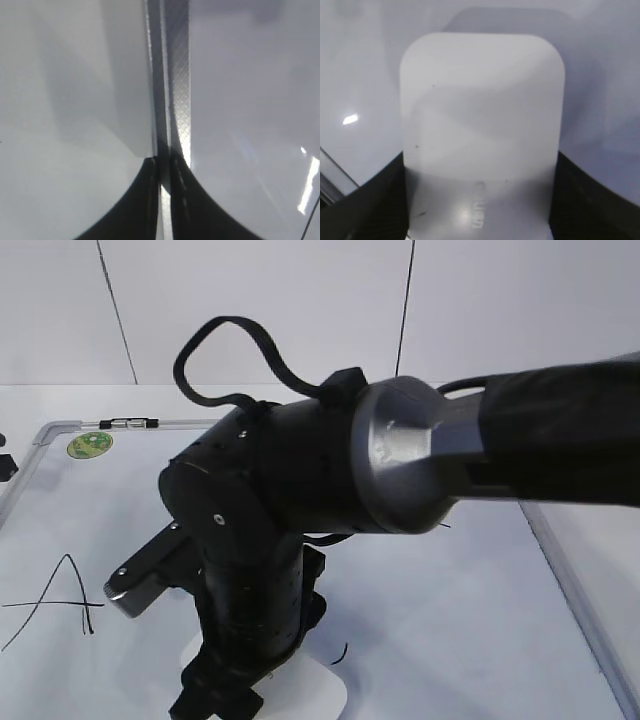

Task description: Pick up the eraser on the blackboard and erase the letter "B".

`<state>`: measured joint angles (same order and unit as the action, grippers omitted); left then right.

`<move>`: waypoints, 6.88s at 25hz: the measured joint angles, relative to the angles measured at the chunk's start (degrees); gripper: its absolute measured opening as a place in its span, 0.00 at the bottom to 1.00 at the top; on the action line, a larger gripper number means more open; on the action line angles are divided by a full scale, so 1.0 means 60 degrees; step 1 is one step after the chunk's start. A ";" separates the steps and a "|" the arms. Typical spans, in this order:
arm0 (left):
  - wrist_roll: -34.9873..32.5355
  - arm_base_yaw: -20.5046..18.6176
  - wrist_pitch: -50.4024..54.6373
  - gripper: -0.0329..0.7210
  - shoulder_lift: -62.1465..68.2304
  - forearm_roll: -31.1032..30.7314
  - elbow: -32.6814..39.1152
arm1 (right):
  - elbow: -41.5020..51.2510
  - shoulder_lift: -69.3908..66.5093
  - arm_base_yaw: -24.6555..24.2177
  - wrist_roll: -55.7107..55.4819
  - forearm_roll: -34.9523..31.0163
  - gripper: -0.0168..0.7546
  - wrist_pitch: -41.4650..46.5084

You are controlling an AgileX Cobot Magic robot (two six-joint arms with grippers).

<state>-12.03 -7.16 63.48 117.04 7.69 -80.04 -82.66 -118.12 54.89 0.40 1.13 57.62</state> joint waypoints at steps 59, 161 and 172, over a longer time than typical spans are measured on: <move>0.0433 0.0072 0.0094 0.06 0.0000 -0.0309 -0.0020 | 0.0422 0.1564 -0.0883 -0.1126 0.0249 0.69 -0.1459; 0.0494 0.0072 0.0203 0.06 0.0000 -0.0547 -0.0020 | 0.2013 0.1968 -0.6678 -0.2767 0.1646 0.68 -0.2732; 0.0494 0.0072 0.0203 0.06 0.0000 -0.0547 -0.0020 | 0.2013 0.1406 -0.6678 -0.2853 0.1625 0.68 -0.2754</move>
<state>-9.07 -6.72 64.70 117.04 4.40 -80.16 -70.58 -109.68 14.82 -16.71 10.88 41.09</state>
